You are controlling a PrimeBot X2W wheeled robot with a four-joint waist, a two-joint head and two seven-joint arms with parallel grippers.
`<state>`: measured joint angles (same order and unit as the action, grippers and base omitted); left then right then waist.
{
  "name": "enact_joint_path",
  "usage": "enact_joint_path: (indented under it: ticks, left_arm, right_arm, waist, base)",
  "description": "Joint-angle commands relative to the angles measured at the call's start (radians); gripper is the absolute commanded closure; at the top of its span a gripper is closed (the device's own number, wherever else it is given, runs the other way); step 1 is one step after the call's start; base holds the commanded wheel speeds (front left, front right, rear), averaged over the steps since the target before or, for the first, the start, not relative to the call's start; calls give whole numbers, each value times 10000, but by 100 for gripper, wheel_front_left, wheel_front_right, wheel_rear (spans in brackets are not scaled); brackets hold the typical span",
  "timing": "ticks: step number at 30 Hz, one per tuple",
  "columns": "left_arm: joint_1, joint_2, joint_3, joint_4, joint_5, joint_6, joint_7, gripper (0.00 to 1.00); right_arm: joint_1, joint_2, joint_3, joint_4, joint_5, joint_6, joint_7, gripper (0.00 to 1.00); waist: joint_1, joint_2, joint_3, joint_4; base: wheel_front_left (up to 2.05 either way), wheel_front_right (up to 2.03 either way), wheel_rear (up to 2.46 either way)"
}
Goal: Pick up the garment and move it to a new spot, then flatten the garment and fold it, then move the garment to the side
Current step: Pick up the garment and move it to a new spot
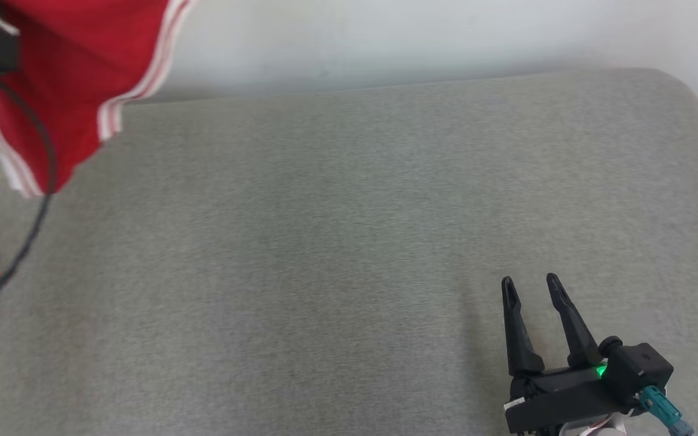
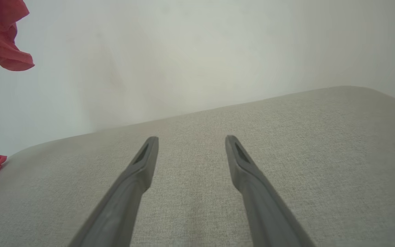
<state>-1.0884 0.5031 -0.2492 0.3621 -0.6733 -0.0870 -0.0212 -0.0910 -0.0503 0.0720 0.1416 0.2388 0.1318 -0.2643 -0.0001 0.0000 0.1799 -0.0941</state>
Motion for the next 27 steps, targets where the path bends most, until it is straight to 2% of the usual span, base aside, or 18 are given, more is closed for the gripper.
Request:
enact_joint_path:
  ticks: [1,9,16,22,27]
  left_arm:
    - [116,-287,-178,-450,-43,119,128,100]
    - [477,-1184,-844,-1615,-129,357,386,100]
    - [1265,-2086,-1645,-2219,-125,555,348,100]
    - [2497,-2507,-2102,-1891,-289,635,30,100]
    - [3577,-2697,-2441,-1190,-304,532,-332,100]
  right_arm:
    - [155,0,63,14,68,-21,-19,0]
    - [180,0,69,-23,95,-21,-21,0]
    - [74,1,41,-38,127,-21,-21,0]
    - [-54,0,114,-23,164,-21,-21,0]
    - [-77,1,139,-23,123,-21,-21,0]
  waist:
    - [1,0,-130,-683]
    - [1,0,-17,-1336]
    - [1,0,204,-1534]
    - [1,0,376,-1595]
    - [1,0,480,-1586]
  base:
    - [0,0,0]
    - [0,0,0]
    - [0,0,0]
    - [0,0,0]
    - [0,0,0]
